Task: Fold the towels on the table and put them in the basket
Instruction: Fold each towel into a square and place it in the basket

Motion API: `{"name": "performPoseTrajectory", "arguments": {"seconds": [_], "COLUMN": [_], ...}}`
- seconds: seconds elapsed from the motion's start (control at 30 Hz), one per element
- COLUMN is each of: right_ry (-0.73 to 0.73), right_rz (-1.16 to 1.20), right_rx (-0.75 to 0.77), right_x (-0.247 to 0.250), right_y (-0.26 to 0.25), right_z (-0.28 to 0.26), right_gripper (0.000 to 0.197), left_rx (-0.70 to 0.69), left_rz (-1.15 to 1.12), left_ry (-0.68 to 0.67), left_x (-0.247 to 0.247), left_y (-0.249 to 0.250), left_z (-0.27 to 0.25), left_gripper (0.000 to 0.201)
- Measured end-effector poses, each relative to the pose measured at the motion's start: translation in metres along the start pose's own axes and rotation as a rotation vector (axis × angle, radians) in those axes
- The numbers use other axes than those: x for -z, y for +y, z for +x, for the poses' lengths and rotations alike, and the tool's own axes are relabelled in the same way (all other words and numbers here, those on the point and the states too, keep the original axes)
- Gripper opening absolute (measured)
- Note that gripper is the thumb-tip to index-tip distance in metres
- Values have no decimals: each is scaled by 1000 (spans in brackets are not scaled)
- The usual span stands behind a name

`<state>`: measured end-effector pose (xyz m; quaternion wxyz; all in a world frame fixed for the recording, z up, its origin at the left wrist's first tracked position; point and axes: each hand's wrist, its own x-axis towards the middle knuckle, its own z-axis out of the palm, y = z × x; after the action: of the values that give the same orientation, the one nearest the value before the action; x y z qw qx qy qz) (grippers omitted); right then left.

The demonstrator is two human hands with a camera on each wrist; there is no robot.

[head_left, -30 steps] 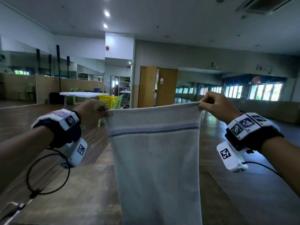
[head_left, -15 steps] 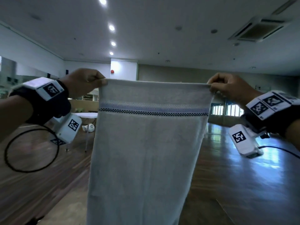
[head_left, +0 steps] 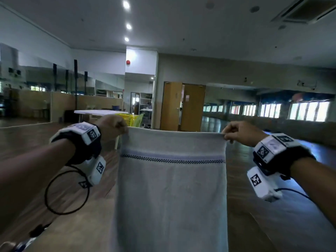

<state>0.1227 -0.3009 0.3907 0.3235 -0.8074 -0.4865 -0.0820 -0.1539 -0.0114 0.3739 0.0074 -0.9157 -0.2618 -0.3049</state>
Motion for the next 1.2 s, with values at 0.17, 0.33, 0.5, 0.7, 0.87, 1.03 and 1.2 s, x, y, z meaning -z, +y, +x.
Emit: {"name": "performPoseTrajectory", "arguments": {"seconds": [0.17, 0.33, 0.5, 0.7, 0.87, 1.03, 1.2], "right_ry": [338, 480, 393, 131, 96, 63, -38], "right_rz": [90, 226, 243, 114, 125, 166, 174], "right_rx": [42, 98, 96, 48, 20, -7, -80], "right_x": [8, 43, 44, 20, 1, -21, -81], "right_y": [-9, -36, -42, -27, -10, 8, 51], "right_z": [23, 29, 8, -25, -28, -20, -26], "right_gripper": [19, 23, 23, 14, 15, 15, 19], "left_rx": [22, 57, 47, 39, 69, 80, 70], "left_rz": [-179, -315, -335, -343, -288, -350, -269], "left_ry": [310, 454, 341, 62, -40, -71, -146], "left_x": [16, 59, 61, 29, 5, -24, -86], "left_y": [15, 25, 26, 10, 0, -11, -24], "left_z": [22, 32, 7, -24, -30, -27, -43], "left_gripper": [17, 19, 17, 8, 10, 8, 17]}}
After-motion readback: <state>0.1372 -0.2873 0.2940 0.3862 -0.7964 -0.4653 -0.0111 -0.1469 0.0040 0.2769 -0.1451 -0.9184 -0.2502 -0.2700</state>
